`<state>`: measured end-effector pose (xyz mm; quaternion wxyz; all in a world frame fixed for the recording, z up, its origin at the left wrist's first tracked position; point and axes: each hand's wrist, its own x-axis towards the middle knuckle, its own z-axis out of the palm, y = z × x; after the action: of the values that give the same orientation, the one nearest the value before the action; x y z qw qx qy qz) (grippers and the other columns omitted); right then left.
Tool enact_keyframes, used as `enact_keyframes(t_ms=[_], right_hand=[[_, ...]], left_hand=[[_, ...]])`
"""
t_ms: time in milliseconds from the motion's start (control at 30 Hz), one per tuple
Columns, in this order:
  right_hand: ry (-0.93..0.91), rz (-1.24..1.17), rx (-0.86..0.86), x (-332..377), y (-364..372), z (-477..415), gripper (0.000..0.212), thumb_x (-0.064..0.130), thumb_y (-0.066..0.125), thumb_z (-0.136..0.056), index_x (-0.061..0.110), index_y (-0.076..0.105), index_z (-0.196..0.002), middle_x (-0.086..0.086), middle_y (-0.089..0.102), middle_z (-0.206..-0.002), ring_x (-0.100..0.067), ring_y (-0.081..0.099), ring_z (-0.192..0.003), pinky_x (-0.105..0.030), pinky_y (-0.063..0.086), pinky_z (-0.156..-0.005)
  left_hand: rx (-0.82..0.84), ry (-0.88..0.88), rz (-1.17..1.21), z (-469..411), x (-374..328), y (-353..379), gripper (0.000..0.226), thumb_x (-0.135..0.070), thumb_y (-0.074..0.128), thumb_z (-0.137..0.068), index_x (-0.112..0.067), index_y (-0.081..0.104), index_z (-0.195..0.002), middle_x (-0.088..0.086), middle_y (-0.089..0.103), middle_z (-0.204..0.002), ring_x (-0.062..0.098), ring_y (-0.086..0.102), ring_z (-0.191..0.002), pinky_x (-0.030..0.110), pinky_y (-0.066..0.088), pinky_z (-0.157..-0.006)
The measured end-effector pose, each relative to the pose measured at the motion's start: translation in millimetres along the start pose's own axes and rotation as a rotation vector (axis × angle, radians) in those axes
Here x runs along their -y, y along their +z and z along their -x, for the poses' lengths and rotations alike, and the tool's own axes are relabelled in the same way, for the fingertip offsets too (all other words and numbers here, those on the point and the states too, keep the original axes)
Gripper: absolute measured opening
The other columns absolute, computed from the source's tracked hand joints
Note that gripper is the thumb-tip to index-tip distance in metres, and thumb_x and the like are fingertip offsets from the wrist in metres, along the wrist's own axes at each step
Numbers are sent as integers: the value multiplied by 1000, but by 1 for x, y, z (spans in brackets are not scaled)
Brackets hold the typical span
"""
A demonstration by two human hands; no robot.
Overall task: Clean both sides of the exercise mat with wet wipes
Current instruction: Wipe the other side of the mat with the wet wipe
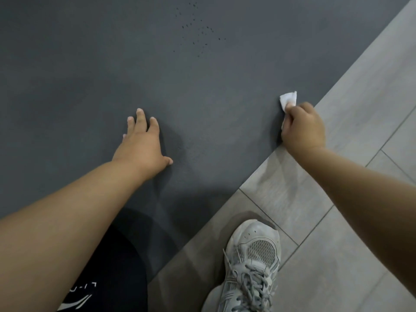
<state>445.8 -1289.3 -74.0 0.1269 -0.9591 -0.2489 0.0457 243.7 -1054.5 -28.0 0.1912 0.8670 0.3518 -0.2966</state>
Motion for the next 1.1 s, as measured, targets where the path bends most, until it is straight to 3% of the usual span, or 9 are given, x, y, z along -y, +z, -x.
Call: enact_keyframes(t_ms=[100, 233, 367, 500, 667, 800, 867, 967, 1100], right_hand=[[-25, -56, -36, 16, 8, 15, 19, 4, 44, -85, -7, 59, -88, -25, 52, -85, -38, 52, -70, -39, 40, -58], [-543, -210, 149, 51, 20, 84, 21, 9, 48, -85, -1, 61, -100, -16, 56, -73, -31, 54, -57, -32, 47, -47], [-879, -8, 412, 60, 14, 76, 29, 9, 70, -66, 12, 69, -95, -1, 61, -72, -19, 57, -57, -20, 39, -49], [-530, 24, 48, 30, 13, -30, 23, -1, 60, -77, 0, 65, -100, -17, 55, -76, -34, 54, -57, -32, 45, -48], [42, 58, -11, 37, 7, -98, 20, 5, 42, -88, -7, 55, -98, -16, 43, -93, -34, 46, -79, -36, 31, -62], [-376, -130, -1, 99, 30, -41, 33, 8, 42, -79, -3, 64, -100, -22, 57, -83, -37, 57, -65, -38, 41, -58], [-690, -210, 211, 125, 36, -3, 31, 14, 40, -83, 1, 65, -96, -15, 55, -75, -33, 52, -58, -35, 43, -51], [-905, -176, 490, 140, 28, 1, 34, 27, 32, -96, 9, 60, -88, -10, 54, -75, -32, 49, -67, -37, 45, -65], [-530, -124, 192, 102, 17, -93, 23, 17, 49, -95, 13, 58, -75, -9, 55, -73, -26, 50, -71, -29, 34, -60]], left_hand=[[-11, -4, -3, 0, -4, 2, 100, -37, 70, -82, -13, 1, -151, 6, -20, -156, 26, -12, -145, 43, 16, -116], [-25, 18, -30, 3, -4, 2, 97, -40, 67, -83, -13, 3, -151, 7, -17, -157, 27, -9, -145, 41, 16, -116], [-98, 32, -31, 1, 0, -6, 79, -42, 63, -84, -16, 22, -147, 5, 6, -155, 29, 9, -141, 43, 27, -110], [-189, 18, 39, -13, 9, -20, 76, -39, 67, -81, -18, 30, -144, 3, 20, -146, 30, 20, -132, 45, 31, -109], [-87, -69, 68, -38, 21, -34, 114, -48, 76, -71, -19, 2, -151, 2, -15, -157, 25, -12, -145, 44, 7, -118], [-80, -68, 80, -42, 24, -38, 118, -53, 78, -65, -20, 4, -151, -1, -14, -157, 24, -11, -144, 44, 12, -118], [-98, -59, 68, -42, 24, -41, 116, -56, 78, -63, -23, 9, -151, -2, -8, -157, 24, -5, -144, 44, 19, -115], [-132, -39, 45, -43, 33, -48, 105, -58, 75, -65, -26, 22, -149, -4, 8, -156, 25, 9, -139, 44, 26, -112], [-215, -26, 100, -54, 46, -63, 101, -52, 79, -62, -27, 29, -146, -5, 23, -147, 25, 19, -133, 46, 30, -110]])
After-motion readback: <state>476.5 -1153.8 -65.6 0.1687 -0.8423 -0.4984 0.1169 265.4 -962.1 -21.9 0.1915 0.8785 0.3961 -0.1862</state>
